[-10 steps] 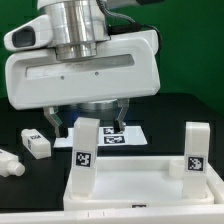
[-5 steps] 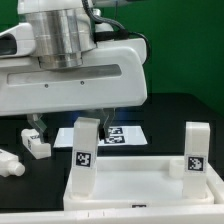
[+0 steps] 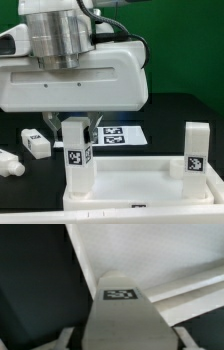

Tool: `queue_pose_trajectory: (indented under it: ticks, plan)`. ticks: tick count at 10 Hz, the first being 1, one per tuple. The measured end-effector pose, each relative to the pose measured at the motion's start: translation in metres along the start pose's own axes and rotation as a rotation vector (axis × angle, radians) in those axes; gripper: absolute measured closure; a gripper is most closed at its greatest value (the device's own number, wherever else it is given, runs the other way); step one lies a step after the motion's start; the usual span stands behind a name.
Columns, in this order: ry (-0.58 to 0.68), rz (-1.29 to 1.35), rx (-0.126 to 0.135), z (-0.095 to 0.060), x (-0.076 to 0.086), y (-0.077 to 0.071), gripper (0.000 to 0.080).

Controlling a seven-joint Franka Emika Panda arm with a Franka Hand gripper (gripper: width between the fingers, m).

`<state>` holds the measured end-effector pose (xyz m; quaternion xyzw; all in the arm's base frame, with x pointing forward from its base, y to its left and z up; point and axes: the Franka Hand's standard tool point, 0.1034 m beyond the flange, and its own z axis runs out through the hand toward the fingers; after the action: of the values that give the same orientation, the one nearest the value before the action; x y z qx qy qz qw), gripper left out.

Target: Assemble desk

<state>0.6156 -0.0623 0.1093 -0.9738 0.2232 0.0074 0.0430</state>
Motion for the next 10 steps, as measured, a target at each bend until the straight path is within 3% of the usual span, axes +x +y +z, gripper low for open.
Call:
queue_pose_trajectory:
  ticks: [3, 7, 10]
  plan:
    - [0.008, 0.270, -0.003, 0.001, 0.006, -0.011, 0.0515]
    - [0.008, 0.951, 0.031, 0.003, 0.011, -0.020, 0.0515]
    - [0.003, 1.090, 0.040, 0.003, 0.011, -0.020, 0.0514]
